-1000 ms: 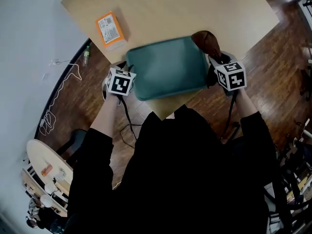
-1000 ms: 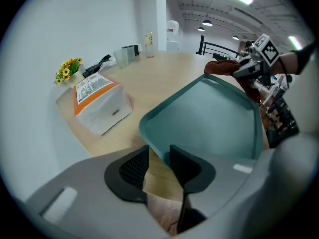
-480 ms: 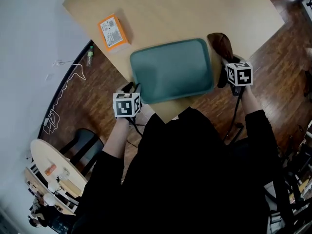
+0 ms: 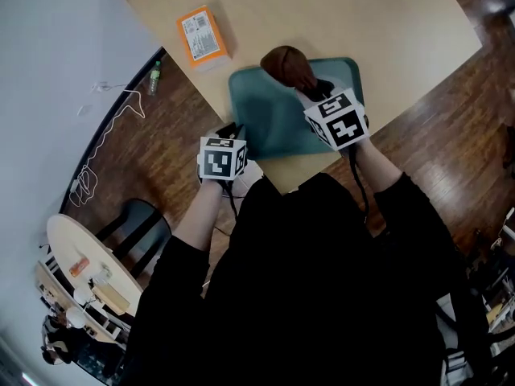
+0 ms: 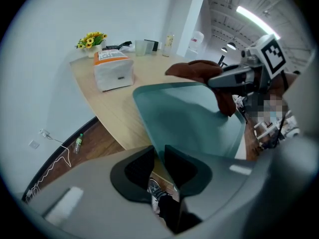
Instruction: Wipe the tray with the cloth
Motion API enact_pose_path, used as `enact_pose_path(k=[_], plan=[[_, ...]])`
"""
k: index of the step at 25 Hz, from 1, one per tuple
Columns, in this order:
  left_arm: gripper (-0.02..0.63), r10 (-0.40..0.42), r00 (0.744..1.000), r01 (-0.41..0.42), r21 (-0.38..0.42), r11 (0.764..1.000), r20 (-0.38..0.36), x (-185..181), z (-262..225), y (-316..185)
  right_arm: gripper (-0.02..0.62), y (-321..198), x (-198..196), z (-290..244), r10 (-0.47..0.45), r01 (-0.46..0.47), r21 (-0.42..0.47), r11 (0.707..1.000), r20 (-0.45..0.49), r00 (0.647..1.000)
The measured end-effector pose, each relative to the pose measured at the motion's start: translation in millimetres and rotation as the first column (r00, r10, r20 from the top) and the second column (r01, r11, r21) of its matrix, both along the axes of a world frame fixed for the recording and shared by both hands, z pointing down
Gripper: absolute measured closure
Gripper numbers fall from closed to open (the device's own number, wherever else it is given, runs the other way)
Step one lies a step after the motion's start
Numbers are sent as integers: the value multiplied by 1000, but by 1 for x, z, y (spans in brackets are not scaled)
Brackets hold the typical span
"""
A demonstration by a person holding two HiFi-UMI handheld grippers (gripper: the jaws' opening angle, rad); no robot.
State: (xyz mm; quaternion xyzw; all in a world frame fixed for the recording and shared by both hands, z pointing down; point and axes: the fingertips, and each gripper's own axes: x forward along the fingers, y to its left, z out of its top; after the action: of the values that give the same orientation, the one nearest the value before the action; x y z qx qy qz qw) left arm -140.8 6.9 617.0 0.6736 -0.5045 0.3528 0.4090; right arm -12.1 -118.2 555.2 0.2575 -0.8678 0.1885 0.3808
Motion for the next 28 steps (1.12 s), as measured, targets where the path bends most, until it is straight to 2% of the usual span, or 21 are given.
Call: enact_pose_path(k=[5, 9, 12, 15, 19, 21, 24, 26, 28], plan=[[555, 18, 1000, -18, 14, 1000, -20, 3, -3, -3, 476, 24, -93, 32, -156, 155, -11, 988, -71, 985], [555, 18, 1000, -18, 8, 1000, -21, 0, -1, -3, 474, 36, -121, 47, -193, 194, 0, 981, -98, 976], [557, 13, 1000, -13, 2, 1000, -17, -2, 2, -4, 474, 22, -98, 49, -118, 120, 6, 993, -102, 988], [557, 12, 1000, -13, -16, 1000, -25, -2, 1, 0, 474, -9, -23, 46, 57, -54, 25, 998, -133, 989], [560, -9, 999, 9, -9, 1000, -37, -5, 0, 0, 474, -49, 94, 46, 300, -298, 42, 954, -195, 934], [560, -9, 1000, 9, -7, 1000, -30, -5, 3, -1, 476, -54, 123, 48, 353, -354, 31, 935, -195, 915], [560, -6, 1000, 6, -9, 1000, -25, -3, 3, -1, 475, -43, 113, 51, 337, -342, 7, 939, -190, 922], [560, -3, 1000, 3, -10, 1000, -24, -2, 2, -2, 476, -24, 78, 50, 279, -286, -18, 958, -169, 945], [560, 1, 1000, -1, -9, 1000, -22, -1, 1, -3, 476, 2, 28, 45, 180, -186, -40, 982, -127, 975]])
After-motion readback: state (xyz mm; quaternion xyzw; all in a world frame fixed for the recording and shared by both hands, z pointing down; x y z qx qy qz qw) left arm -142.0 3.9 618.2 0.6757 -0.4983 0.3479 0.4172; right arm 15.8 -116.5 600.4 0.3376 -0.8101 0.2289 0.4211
